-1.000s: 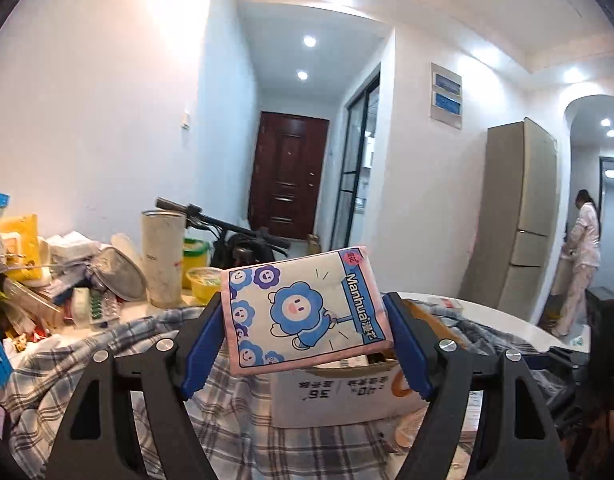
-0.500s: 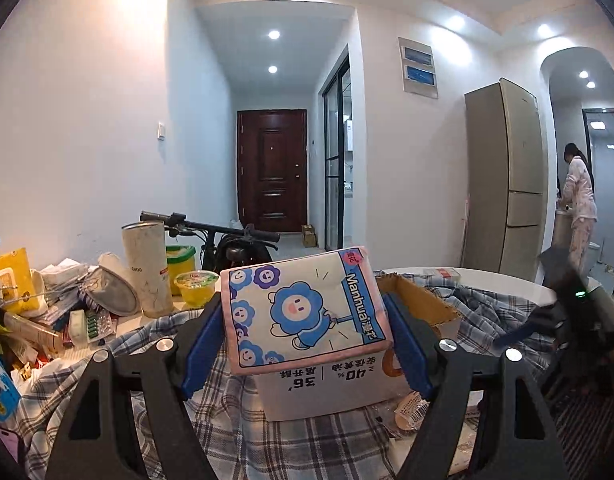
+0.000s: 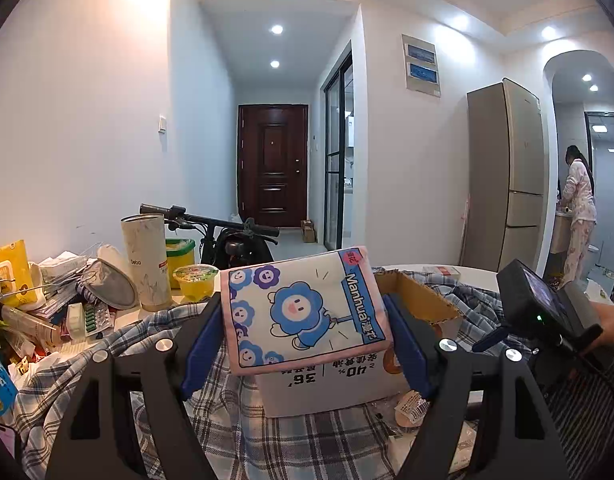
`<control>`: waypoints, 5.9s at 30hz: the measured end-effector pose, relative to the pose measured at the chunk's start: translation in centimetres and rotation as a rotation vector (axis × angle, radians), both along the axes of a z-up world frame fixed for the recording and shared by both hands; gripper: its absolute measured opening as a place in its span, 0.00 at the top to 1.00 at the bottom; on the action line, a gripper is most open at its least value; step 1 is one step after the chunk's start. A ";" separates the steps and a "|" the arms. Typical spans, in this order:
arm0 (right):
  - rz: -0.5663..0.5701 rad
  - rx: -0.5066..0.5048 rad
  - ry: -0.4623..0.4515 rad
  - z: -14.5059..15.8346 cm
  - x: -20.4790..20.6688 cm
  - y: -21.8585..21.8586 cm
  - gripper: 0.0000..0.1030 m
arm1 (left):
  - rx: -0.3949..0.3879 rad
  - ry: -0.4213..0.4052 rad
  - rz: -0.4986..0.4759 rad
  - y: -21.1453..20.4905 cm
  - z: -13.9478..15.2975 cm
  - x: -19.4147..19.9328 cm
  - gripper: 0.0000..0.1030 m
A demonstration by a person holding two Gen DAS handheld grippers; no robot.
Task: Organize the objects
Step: 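Grasp the blue RAISON box with the right gripper while the left holds the pink card, then lift the RAISON box with the right gripper while the left carries the card over the box, then lower the pink card into the box and open left gripper while right lowers the RAISON box, then open the right gripper on the RAISON box while the left reaches toward the white packet, then grasp the white Sarrivo bread packet with the left gripper and lift it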
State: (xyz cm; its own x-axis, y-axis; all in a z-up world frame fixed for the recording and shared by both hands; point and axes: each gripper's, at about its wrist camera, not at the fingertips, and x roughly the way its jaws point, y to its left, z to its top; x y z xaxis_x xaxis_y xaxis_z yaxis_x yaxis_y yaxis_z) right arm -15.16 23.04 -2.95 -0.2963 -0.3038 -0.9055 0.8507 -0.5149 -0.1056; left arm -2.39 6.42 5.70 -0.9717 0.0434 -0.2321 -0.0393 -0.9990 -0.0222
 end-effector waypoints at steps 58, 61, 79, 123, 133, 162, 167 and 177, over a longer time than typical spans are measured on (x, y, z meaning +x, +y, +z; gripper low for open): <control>-0.311 -0.930 0.080 8.7 -3.6 0.8 0.07 | 0.069 -0.092 0.146 -2.4 0.5 -2.5 0.24; -0.325 -0.925 0.086 8.8 -3.6 0.9 0.07 | -0.005 -0.116 0.113 -1.2 2.5 -4.1 0.24; -0.335 -0.940 0.140 9.1 -2.6 0.5 0.07 | 0.025 -0.189 0.001 -1.1 1.4 -16.4 0.24; -0.332 -0.814 0.213 8.6 -2.0 -0.5 0.00 | 0.111 -0.131 0.015 -4.0 2.7 -12.9 0.00; -0.378 -0.891 0.234 9.6 -1.7 1.4 0.00 | 0.039 -0.108 -0.001 -2.3 3.5 -11.4 0.00; -0.417 -0.925 0.204 9.9 -2.4 2.2 0.00 | -0.130 -0.769 -0.176 10.1 -9.2 -5.5 0.00; -0.410 -0.928 0.192 10.0 -2.3 2.1 0.00 | -0.155 -0.761 -0.171 10.7 -9.3 -5.2 0.00; -0.408 -0.912 0.191 9.8 -2.3 1.8 0.00 | -0.111 -0.753 -0.237 10.2 -9.2 -5.1 0.18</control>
State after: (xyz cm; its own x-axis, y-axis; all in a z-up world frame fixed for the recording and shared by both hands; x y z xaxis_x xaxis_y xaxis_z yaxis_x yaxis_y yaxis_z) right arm -17.43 24.83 6.88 -0.6474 -0.6982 -0.3056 0.6021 -0.7144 0.3566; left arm -7.53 16.66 -3.53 -0.5198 0.1673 -0.8377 -0.2650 -0.9638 -0.0280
